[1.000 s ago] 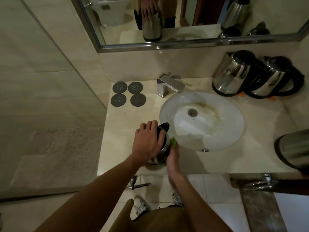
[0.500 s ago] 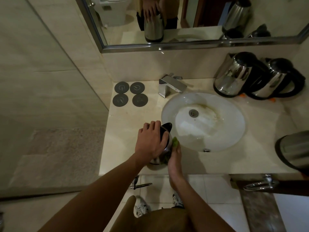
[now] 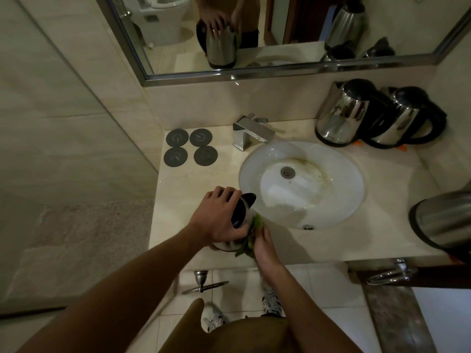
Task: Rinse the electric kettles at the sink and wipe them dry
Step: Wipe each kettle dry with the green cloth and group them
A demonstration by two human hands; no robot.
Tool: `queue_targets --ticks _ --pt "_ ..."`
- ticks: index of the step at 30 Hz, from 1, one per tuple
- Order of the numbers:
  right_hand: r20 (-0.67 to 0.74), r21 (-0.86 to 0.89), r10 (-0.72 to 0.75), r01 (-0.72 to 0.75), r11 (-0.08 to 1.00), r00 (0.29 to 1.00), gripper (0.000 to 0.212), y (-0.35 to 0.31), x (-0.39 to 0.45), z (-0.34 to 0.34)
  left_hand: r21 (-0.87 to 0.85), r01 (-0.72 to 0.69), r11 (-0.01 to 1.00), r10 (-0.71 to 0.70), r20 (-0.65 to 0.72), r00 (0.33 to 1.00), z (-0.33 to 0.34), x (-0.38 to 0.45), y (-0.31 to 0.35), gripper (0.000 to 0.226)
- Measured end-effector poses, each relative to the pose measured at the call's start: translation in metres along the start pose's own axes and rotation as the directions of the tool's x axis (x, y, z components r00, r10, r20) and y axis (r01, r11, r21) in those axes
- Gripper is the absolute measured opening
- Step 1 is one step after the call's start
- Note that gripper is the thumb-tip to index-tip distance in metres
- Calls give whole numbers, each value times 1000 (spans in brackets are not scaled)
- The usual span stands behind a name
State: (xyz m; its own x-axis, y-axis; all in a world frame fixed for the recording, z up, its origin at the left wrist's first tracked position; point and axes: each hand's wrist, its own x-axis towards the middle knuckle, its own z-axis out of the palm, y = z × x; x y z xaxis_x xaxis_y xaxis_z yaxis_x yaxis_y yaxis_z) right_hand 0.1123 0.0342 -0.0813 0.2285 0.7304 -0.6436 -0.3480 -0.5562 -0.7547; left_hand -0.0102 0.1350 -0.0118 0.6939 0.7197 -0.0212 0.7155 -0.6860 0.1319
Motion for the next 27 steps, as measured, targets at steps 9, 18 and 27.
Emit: queue_targets --ticks 9,18,27 --pt "-65 106 90 -83 991 994 32 -5 10 -11 92 -343 935 328 150 933 -15 5 -48 80" --pt "-147 217 90 -57 974 985 25 -15 14 -34 228 96 969 -134 156 979 -14 -15 -30 122" --pt "-127 84 29 -18 996 991 27 -19 16 -33 207 202 957 -248 228 941 -9 -5 -10 116"
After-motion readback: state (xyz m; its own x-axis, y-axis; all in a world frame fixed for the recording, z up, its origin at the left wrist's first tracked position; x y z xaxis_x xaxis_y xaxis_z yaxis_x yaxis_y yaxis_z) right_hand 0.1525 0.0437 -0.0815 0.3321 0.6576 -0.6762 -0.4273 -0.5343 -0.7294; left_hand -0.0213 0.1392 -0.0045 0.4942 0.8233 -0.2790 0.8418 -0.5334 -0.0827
